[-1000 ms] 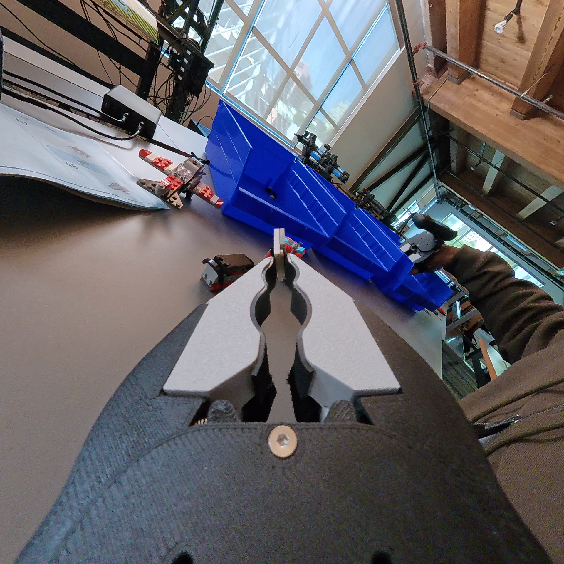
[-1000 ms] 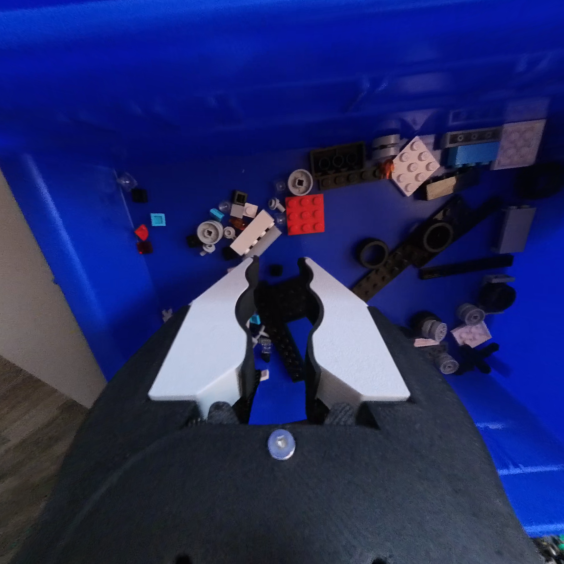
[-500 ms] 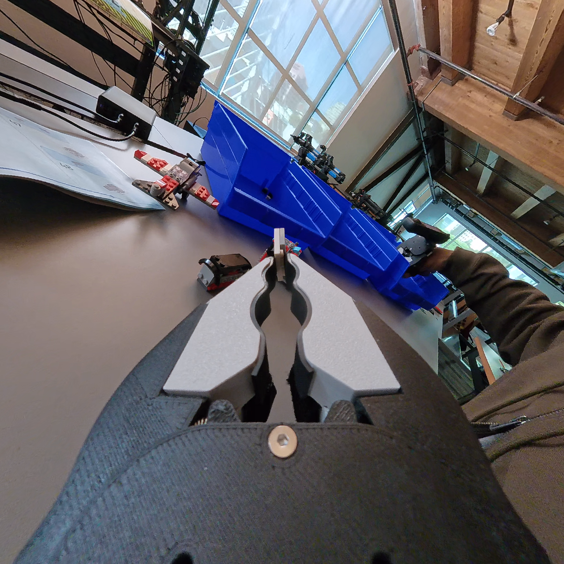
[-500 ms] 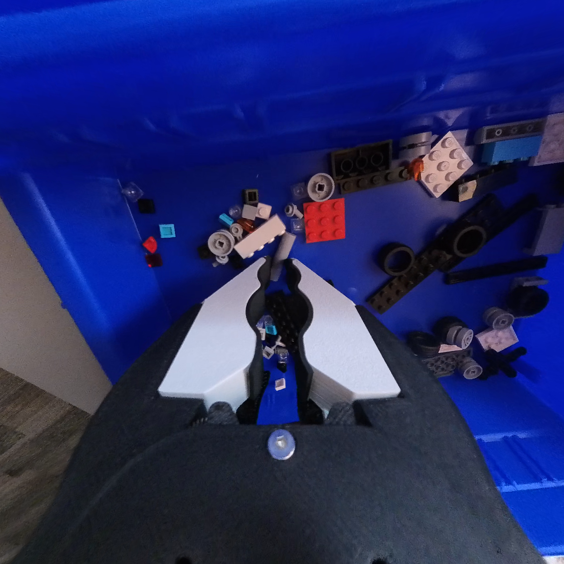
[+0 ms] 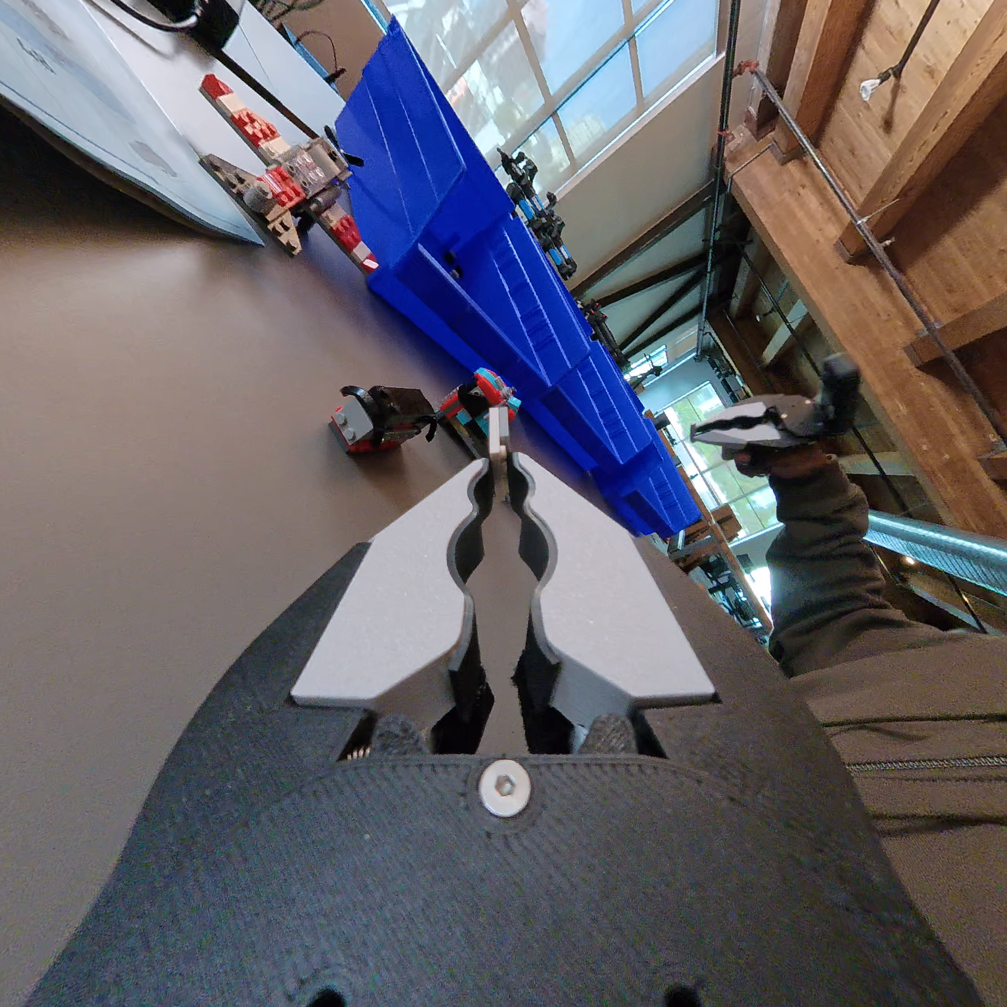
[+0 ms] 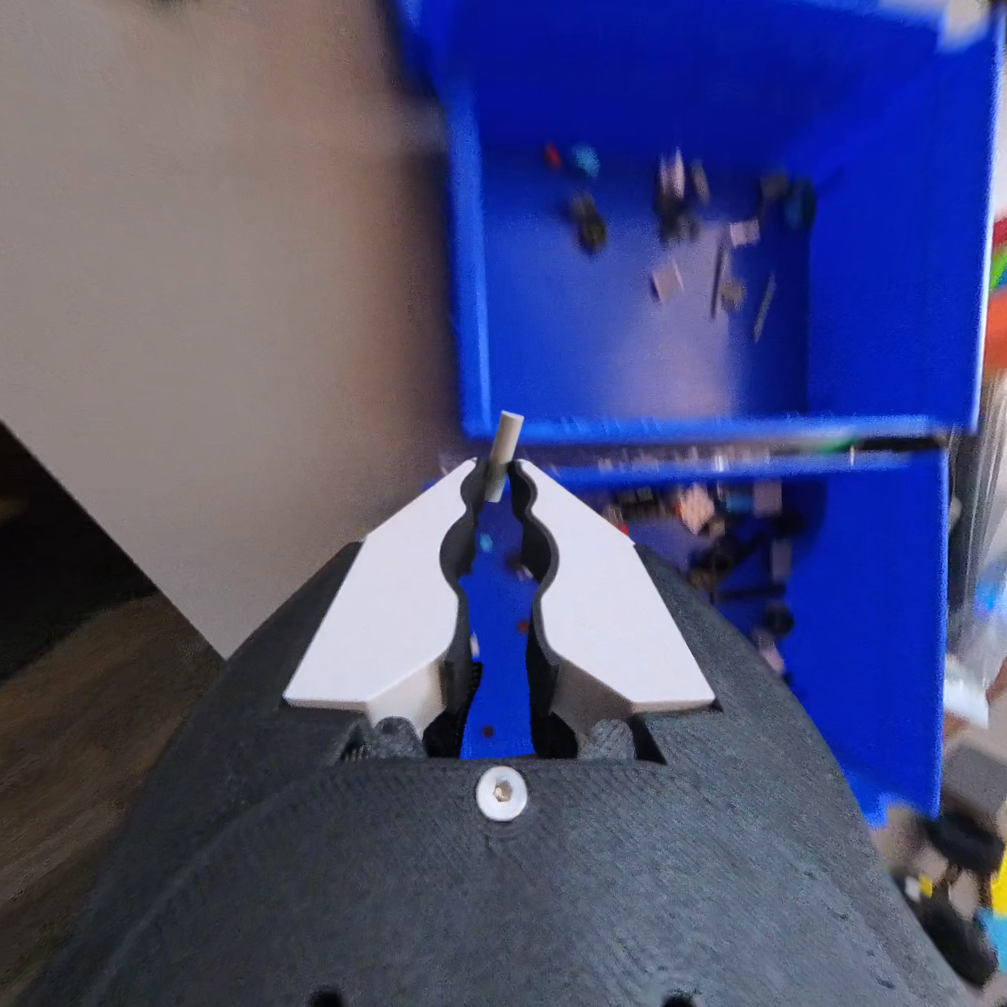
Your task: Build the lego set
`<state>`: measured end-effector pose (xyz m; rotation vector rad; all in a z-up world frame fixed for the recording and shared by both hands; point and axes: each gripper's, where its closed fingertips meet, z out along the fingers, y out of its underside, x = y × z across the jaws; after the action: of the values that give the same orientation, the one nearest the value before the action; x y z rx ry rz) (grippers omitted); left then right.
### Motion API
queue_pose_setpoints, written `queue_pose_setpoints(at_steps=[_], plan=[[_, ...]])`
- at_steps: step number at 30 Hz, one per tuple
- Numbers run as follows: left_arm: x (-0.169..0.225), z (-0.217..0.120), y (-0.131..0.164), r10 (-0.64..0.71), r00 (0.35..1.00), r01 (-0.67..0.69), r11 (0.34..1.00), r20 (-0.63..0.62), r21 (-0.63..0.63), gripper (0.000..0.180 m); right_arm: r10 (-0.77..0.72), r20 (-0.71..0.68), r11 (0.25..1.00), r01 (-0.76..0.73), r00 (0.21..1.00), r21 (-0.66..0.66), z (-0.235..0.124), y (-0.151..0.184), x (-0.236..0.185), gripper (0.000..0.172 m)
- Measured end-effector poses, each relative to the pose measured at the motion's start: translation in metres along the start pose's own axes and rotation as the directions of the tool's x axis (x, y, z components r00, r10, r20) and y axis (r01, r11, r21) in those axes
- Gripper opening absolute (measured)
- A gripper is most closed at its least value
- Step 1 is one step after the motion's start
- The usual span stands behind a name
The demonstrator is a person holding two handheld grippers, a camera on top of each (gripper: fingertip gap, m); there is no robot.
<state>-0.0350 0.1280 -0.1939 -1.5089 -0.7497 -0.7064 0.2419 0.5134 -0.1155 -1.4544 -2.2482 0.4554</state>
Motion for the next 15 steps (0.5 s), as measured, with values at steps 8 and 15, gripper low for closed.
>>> queue_pose_setpoints(at_steps=[8,15], plan=[[0.013,0.000,-0.005,0.009,0.993,-0.009,1.000,-0.118,0.000,0.005,-0.342,0.075,0.868,0.285,0.937,0.407,0.049,-0.181,-0.140,0.010],[0.010,-0.011,-0.006,0.045,0.994,-0.045,0.999,-0.099,0.006,0.005,-0.416,0.172,0.620,0.141,0.893,0.772,0.115,-0.311,-0.240,0.010]])
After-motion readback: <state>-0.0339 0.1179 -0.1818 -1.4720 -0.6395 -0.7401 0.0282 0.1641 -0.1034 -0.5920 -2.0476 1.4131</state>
